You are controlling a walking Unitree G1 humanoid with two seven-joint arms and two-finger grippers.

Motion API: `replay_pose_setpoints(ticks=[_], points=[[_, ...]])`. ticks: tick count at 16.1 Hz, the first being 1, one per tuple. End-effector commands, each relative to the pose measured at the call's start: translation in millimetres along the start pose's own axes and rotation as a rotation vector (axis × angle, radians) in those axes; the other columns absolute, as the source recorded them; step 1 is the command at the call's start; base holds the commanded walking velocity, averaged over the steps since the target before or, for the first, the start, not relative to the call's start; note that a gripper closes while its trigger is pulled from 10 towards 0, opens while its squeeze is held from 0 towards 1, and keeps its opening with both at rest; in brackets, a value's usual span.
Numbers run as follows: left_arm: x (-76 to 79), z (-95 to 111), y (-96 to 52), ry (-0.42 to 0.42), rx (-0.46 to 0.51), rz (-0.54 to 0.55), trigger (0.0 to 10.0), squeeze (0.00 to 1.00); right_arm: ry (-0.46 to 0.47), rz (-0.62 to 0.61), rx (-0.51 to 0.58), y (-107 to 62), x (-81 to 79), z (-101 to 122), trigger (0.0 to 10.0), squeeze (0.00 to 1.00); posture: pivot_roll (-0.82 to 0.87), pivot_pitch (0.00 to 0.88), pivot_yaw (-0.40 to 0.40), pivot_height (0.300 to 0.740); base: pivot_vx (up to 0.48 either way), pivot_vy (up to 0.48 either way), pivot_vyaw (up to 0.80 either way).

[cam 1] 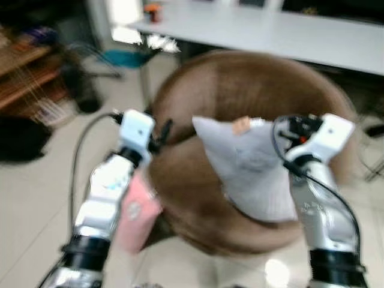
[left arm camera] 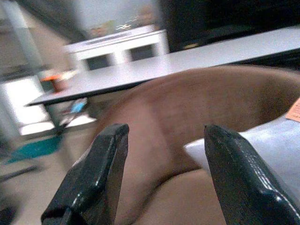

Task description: Move the pillow to the sofa from floor

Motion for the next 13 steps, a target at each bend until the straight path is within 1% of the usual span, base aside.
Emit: replay_pose_setpoints(ticks=[1, 2, 4, 6, 8, 9, 11, 13], points=[[-1.7, 3, -1.3, 0.014, 0.009, -0.028, 10.0, 0.0, 0.011, 0.004, 0.053, -0.4, -4.5, 12, 10.0, 0.0, 0.05, 0.051, -0.028, 0.74, 0.349, 0.0, 0.0], [-0.3, 2, -1.7, 0.012, 0.005, -0.043, 10.0, 0.0, 0.009, 0.004, 0.058, -0.4, -4.9, 13, 10.0, 0.0, 0.05, 0.053, -0.026, 0.74, 0.334, 0.0, 0.0], [4.8, -5, -5.1, 0.01, -0.032, -0.101, 10.0, 0.0, 0.026, 0.03, 0.053, 0.2, -11.0, 13, 10.0, 0.0, 0.05, 0.061, -0.018, 0.74, 0.0, 0.0, 0.0], [5.1, -7, -8.9, 0.029, -0.044, -0.131, 10.0, 0.0, 0.029, 0.042, 0.049, 1.4, -14.9, 12, 10.0, 0.0, 0.06, 0.073, -0.015, 0.74, 0.0, 0.0, 0.0], [3.6, -6, -17.9, 0.034, -0.043, -0.187, 10.0, 0.0, 0.041, 0.021, 0.07, 8.9, -15.2, 15, 10.0, 0.0, 0.07, 0.104, -0.007, 0.74, 0.0, 0.0, 0.0], [3.6, -7, -23.2, 0.026, -0.053, -0.219, 10.0, 0.0, 0.041, 0.001, 0.069, 13.3, -13.2, 13, 10.0, 0.0, 0.09, 0.124, -0.003, 0.74, 0.0, 0.0, 0.0], [3.6, -5, -37.3, -0.004, -0.06, -0.311, 10.0, 0.0, 0.044, -0.047, 0.072, 29.0, -7.7, 10, 10.0, 0.0, 0.12, 0.161, -0.001, 0.74, 0.0, 0.0, 0.0], [2.6, -2, -48.3, -0.033, -0.07, -0.386, 10.0, 0.0, 0.059, -0.052, 0.068, 48.6, -9.8, 13, 10.0, 0.0, 0.15, 0.193, -0.002, 0.74, 0.0, 0.0, 0.0]])
Point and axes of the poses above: a point about 5 cm out from each wrist's last joint towards the gripper, its own y axis pointing out of the wrist towards the gripper, its own z axis along the axis of the wrist's last joint, x = y × z, the point moved 1 cm from there along y, pointing out of the wrist towards the gripper, and after that the axes turned 6 degrees about y, right-handed, at the moved point
